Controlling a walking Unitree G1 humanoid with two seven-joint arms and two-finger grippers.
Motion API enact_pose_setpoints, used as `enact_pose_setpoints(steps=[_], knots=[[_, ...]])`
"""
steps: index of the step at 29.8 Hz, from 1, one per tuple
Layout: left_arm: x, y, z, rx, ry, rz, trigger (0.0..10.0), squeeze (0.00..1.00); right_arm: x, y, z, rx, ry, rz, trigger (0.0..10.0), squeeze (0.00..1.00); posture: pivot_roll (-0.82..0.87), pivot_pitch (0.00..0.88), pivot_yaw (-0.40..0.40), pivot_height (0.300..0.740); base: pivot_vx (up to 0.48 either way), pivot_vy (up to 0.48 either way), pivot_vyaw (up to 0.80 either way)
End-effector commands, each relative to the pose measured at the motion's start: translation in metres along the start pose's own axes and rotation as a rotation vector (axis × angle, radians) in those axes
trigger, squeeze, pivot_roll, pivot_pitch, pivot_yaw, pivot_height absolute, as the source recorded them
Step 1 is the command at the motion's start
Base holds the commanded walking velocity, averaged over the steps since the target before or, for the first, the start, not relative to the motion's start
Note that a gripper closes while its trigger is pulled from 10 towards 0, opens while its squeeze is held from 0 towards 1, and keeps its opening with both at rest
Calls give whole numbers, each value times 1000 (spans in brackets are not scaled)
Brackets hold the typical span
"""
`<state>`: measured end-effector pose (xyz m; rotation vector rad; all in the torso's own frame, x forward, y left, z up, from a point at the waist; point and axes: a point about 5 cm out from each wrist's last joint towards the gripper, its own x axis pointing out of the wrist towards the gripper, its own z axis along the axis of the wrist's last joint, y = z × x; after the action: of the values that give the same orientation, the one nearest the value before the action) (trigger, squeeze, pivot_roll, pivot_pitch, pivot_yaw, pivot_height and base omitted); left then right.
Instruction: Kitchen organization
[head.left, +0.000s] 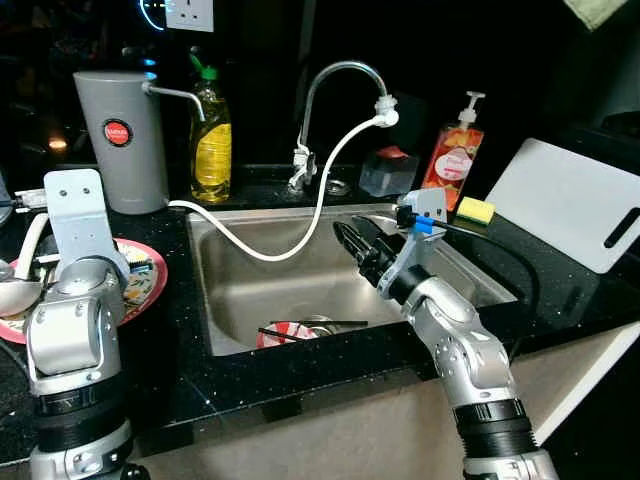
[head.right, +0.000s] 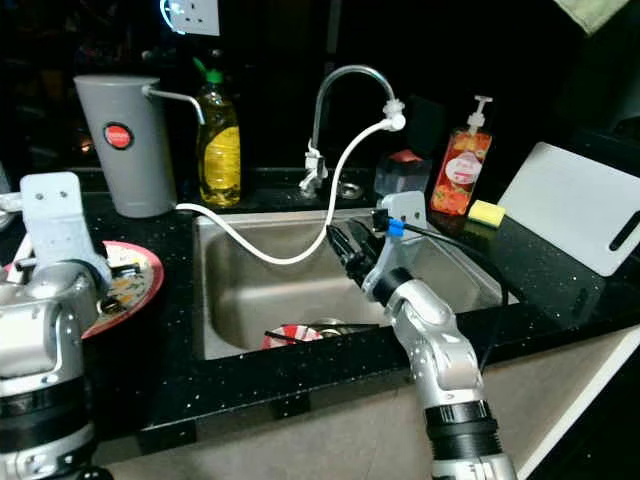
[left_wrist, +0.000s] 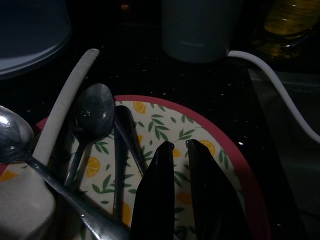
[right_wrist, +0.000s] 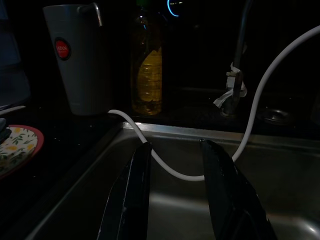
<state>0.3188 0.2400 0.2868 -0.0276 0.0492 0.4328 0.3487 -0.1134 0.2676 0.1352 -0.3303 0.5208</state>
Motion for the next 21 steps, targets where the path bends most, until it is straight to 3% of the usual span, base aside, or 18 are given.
enact_pose_setpoints(steps=[1, 2, 5, 6, 8, 17, 21], knots=[[2, 2, -10, -12, 48, 14, 10000, 0, -2, -4, 2, -14, -11, -20, 10000, 0, 82, 34, -91, 740, 0, 0, 0], [2, 4, -13, -55, 68, 46, 10000, 0, -2, -4, 1, -12, -12, -19, 10000, 0, 83, 34, -91, 740, 0, 0, 0], [2, 5, -15, -72, 76, 61, 10000, 0, -2, -4, 1, -11, -12, -19, 10000, 0, 83, 34, -91, 740, 0, 0, 0], [1, 5, -21, -149, 128, 64, 10000, 0, -1, -4, 1, -7, -12, -21, 10000, 0, 85, 34, -92, 740, 0, 0, 0], [1, 4, -25, -191, 162, 51, 10000, 0, -1, -4, 1, -5, -13, -21, 10000, 0, 88, 34, -92, 740, 0, 0, 0], [5, -1, -27, -154, 176, -7, 10000, 0, 0, -4, 1, 0, -16, -19, 10000, 0, 83, 33, -89, 740, 0, 0, 0], [15, -1, -29, -149, 175, 20, 10000, 0, -2, -4, 1, 1, -19, -24, 10000, 0, 77, 32, -84, 740, 0, 0, 0]])
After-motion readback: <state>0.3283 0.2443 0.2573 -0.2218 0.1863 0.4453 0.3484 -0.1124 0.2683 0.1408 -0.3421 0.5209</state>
